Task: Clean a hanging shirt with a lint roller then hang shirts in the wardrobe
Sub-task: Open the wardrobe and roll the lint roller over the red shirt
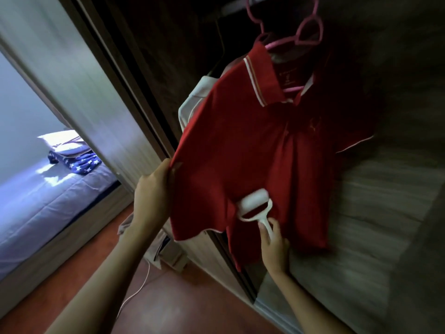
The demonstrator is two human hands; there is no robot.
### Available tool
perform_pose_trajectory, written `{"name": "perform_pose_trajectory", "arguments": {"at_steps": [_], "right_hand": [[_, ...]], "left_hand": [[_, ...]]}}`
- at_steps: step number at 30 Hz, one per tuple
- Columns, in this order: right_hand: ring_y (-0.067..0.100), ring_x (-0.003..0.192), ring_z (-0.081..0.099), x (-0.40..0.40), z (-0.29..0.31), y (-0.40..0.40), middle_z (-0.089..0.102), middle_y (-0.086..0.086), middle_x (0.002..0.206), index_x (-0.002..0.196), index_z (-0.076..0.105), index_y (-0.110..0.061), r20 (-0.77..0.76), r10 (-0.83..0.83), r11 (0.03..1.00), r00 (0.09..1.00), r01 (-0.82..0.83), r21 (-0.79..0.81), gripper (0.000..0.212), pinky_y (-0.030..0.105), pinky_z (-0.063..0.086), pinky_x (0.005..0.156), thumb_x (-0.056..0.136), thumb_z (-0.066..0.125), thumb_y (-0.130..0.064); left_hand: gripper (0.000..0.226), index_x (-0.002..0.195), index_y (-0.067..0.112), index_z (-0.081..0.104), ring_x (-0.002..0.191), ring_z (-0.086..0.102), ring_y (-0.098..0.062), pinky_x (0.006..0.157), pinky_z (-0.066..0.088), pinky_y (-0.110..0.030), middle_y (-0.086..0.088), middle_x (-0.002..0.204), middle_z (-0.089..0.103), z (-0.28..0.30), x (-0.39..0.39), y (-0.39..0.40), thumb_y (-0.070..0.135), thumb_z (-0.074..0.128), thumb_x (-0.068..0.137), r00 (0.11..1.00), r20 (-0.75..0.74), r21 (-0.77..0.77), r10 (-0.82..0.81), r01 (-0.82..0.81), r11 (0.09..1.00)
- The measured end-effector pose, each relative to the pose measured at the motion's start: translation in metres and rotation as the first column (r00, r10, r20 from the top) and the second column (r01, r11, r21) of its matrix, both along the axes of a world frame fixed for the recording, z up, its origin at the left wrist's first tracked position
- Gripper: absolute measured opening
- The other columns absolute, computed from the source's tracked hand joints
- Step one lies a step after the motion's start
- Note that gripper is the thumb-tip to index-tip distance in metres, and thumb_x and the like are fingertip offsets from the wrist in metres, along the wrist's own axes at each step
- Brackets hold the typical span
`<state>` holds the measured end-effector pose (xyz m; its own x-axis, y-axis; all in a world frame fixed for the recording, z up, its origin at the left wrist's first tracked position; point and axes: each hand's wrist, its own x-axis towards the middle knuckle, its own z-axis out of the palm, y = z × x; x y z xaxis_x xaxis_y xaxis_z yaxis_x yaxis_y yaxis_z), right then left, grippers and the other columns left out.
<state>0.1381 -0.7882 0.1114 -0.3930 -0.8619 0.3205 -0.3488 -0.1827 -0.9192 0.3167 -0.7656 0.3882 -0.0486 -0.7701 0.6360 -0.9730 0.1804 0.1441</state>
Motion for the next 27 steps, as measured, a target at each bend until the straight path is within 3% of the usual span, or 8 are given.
{"name": "perform_pose_trajectory", "arguments": {"at_steps": [3,9,11,13,17,20,23,27], "right_hand": [[0.008,0.060,0.058,0.005,0.002,-0.007,0.061,-0.007,0.074,0.106,0.057,-0.016,-0.025,0.027,0.999,0.999,-0.026,0.034,0.028,0.014,0.039,0.054,0.095,0.051,-0.041],[0.024,0.078,0.065,-0.016,-0.043,-0.007,0.066,0.005,0.083,0.101,0.061,-0.013,-0.099,0.198,0.887,0.975,-0.135,0.442,0.025,0.028,0.041,0.062,0.093,0.057,-0.036],[0.021,0.079,0.066,-0.028,-0.034,-0.001,0.068,0.001,0.083,0.102,0.063,-0.016,-0.101,0.115,0.940,0.988,-0.076,0.333,0.028,0.026,0.041,0.062,0.093,0.054,-0.041],[0.009,0.075,0.060,-0.041,0.000,-0.001,0.065,-0.006,0.082,0.100,0.065,-0.017,-0.074,0.001,0.996,0.997,0.006,0.093,0.031,0.013,0.038,0.064,0.093,0.052,-0.044],[-0.006,0.073,0.050,-0.069,0.104,-0.015,0.056,-0.018,0.079,0.095,0.060,-0.018,0.111,-0.137,0.962,0.984,0.160,-0.223,0.008,0.000,0.033,0.068,0.097,0.053,-0.019],[-0.011,0.074,0.052,-0.088,0.155,-0.038,0.055,-0.018,0.079,0.099,0.056,-0.024,0.202,-0.160,0.945,0.966,0.209,-0.253,0.008,0.004,0.035,0.063,0.099,0.049,-0.020],[0.004,0.079,0.052,-0.095,0.151,-0.058,0.057,-0.014,0.084,0.105,0.061,-0.017,0.171,-0.189,0.957,0.967,0.220,-0.188,0.017,0.014,0.030,0.066,0.099,0.048,-0.026],[0.024,0.081,0.062,-0.090,0.084,-0.060,0.060,-0.008,0.078,0.092,0.061,-0.016,0.026,-0.092,0.996,0.995,0.092,0.002,0.017,0.022,0.031,0.067,0.099,0.050,-0.026]], "left_hand": [[0.024,0.102,0.003,0.066,0.050,0.052,-0.018,0.053,0.033,-0.025,-0.009,0.064,0.064,0.000,-0.004,0.001,0.017,0.046,0.098,1.000,0.005,-0.040,-0.023,0.023,0.999],[0.037,0.127,0.004,0.057,0.051,0.063,-0.028,0.053,0.045,-0.029,-0.015,0.069,0.068,-0.007,-0.008,0.007,-0.002,0.052,0.091,0.999,0.000,0.004,-0.041,0.041,0.999],[0.051,0.136,0.008,0.049,0.058,0.067,-0.031,0.058,0.052,-0.033,-0.016,0.078,0.070,-0.008,-0.005,0.005,-0.006,0.056,0.088,0.998,-0.015,-0.013,-0.055,0.055,0.998],[0.066,0.145,0.016,0.036,0.078,0.069,-0.037,0.070,0.057,-0.043,-0.021,0.107,0.068,-0.005,-0.004,0.003,-0.006,0.058,0.086,0.996,-0.032,-0.042,-0.084,0.082,0.996],[0.100,0.152,0.024,0.004,0.110,0.058,-0.048,0.084,0.054,-0.055,-0.016,0.158,0.016,0.001,-0.008,0.003,-0.003,0.065,0.077,0.968,0.109,-0.005,-0.227,0.229,0.973],[0.123,0.152,0.026,-0.009,0.139,0.025,-0.044,0.101,0.039,-0.057,-0.010,0.160,-0.013,0.002,-0.008,-0.003,0.011,0.080,0.069,0.940,0.223,0.022,-0.260,0.262,0.965],[0.113,0.152,0.022,-0.006,0.144,-0.005,-0.043,0.111,0.012,-0.061,-0.006,0.159,-0.018,0.001,-0.010,-0.009,0.038,0.068,0.068,0.883,0.399,-0.018,-0.248,0.278,0.960],[0.086,0.152,0.019,-0.001,0.146,-0.011,-0.032,0.119,-0.006,-0.048,-0.005,0.160,-0.013,-0.003,-0.006,-0.023,0.020,0.049,0.083,0.740,0.663,-0.163,-0.113,0.290,0.943]]}}
